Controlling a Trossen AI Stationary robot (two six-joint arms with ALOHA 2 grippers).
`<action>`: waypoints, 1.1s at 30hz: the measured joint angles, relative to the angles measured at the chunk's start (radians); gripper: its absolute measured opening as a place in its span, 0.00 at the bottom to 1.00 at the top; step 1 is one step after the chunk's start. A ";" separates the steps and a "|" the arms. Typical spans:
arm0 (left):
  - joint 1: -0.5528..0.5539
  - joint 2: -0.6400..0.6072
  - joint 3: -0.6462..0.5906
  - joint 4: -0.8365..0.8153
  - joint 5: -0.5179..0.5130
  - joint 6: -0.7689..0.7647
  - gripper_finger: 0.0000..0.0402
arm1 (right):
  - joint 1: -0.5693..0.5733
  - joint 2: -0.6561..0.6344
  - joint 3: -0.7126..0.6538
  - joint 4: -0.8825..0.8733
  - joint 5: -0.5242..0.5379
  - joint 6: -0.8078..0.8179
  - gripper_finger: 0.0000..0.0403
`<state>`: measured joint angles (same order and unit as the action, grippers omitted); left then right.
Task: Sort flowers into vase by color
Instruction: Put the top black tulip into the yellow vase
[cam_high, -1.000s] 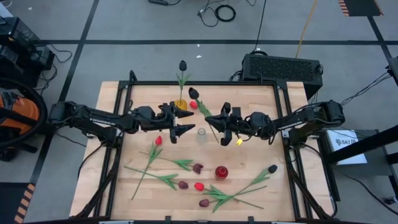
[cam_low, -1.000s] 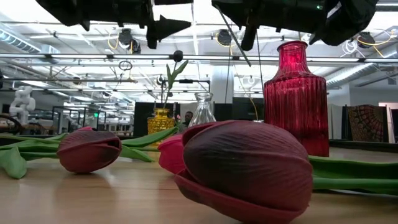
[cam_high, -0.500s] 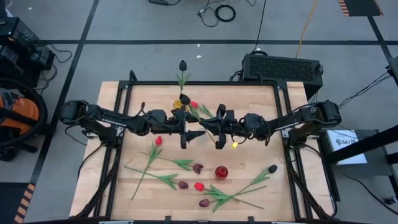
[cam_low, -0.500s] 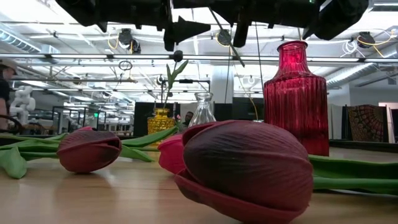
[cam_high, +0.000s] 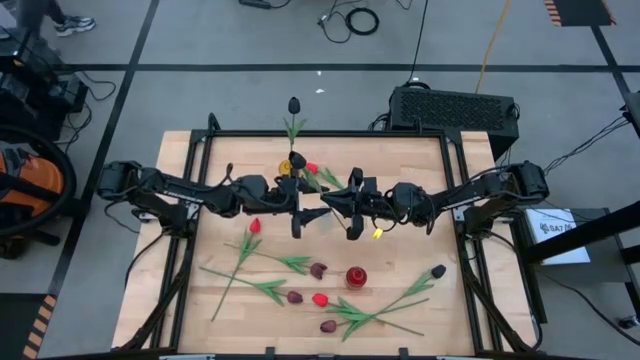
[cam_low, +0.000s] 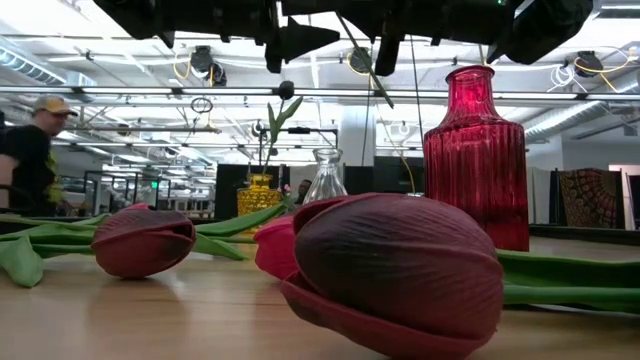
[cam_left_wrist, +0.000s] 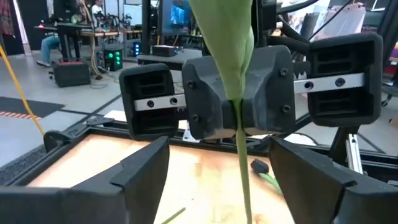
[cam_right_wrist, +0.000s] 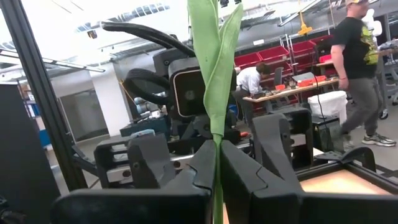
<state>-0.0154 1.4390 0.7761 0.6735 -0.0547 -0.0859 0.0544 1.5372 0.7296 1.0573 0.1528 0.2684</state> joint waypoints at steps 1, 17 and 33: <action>0.002 0.006 0.000 0.002 0.000 0.012 0.65 | 0.000 0.000 0.000 0.000 0.000 0.000 0.03; 0.022 0.039 0.000 0.047 0.073 0.016 0.14 | -0.001 0.000 0.000 -0.006 0.002 -0.026 0.04; 0.057 -0.079 0.000 -0.142 0.076 0.013 0.05 | 0.000 -0.104 -0.001 -0.204 0.001 -0.022 0.34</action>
<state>0.0419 1.3601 0.7757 0.5320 0.0216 -0.0726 0.0540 1.4330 0.7284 0.8530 0.1535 0.2459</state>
